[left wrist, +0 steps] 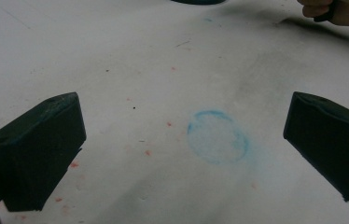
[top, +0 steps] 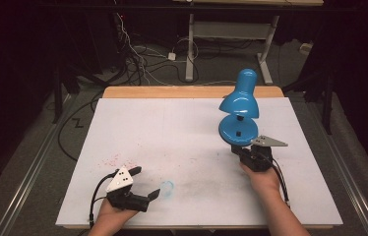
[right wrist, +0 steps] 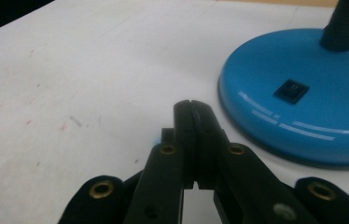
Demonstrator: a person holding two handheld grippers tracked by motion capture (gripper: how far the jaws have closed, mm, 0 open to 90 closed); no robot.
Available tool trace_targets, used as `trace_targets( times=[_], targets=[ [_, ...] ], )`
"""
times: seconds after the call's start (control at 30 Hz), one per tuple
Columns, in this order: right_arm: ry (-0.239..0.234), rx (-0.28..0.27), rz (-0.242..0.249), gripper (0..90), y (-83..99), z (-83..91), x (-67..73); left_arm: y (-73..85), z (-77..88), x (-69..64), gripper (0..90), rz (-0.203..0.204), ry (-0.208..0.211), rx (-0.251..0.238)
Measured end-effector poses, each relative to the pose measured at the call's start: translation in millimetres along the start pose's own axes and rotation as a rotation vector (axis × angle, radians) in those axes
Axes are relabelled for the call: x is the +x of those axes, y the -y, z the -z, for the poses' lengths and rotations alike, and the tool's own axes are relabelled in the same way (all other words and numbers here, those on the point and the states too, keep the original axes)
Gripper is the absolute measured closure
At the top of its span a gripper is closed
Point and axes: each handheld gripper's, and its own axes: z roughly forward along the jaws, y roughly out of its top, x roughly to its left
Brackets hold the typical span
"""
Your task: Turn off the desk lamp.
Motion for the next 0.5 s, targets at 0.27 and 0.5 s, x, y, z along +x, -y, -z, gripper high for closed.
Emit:
trace_targets(
  times=[0.27, 0.5],
  targets=[
    [-0.021, 0.016, 0.023, 90.0, 16.2, 17.4, 12.6, 0.1, 0.1, -0.1, 0.0, -0.001, -0.001, -0.001],
    [-0.021, 0.027, 0.04, 90.0, 32.1, 38.3, 16.2, 0.1, 0.1, 0.0, 0.0, 0.003, -0.004, -0.002]
  ],
)
